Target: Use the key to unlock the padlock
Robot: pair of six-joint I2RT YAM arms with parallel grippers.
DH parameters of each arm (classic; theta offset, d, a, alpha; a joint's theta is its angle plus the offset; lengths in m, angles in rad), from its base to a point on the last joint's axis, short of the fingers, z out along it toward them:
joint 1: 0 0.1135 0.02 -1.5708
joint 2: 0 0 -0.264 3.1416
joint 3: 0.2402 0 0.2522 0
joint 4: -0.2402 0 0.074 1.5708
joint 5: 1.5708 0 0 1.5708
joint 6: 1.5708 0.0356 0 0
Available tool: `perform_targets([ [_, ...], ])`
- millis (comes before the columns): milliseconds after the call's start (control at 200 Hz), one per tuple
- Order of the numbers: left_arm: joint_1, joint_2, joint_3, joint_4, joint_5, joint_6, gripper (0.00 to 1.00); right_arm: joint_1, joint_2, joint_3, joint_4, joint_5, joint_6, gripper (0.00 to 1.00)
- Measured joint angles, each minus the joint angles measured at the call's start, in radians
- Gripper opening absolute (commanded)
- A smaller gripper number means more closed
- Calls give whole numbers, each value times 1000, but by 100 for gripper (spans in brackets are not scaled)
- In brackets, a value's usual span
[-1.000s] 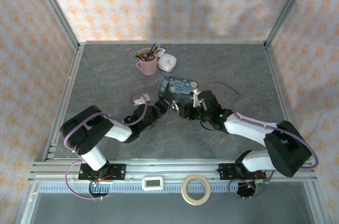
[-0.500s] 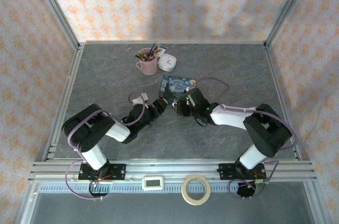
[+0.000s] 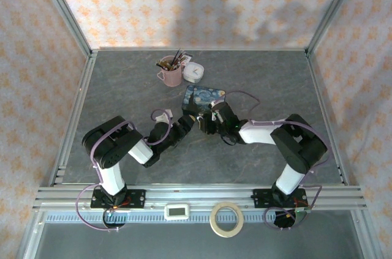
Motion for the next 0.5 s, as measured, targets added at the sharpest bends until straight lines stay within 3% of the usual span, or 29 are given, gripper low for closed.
perform_targets([
  [70, 0, 14, 0, 7, 0, -5, 64, -7, 0, -14, 39, -33, 3, 33],
  [175, 0, 32, 0, 35, 1, -20, 63, -24, 0, -42, 91, -78, 19, 18],
  [240, 0, 40, 0, 49, 1, -26, 63, -36, 0, -53, 111, -102, 24, 15],
  [500, -9, 42, 0, 51, 0, -33, 63, -58, 9, -61, 155, -153, 13, 33],
])
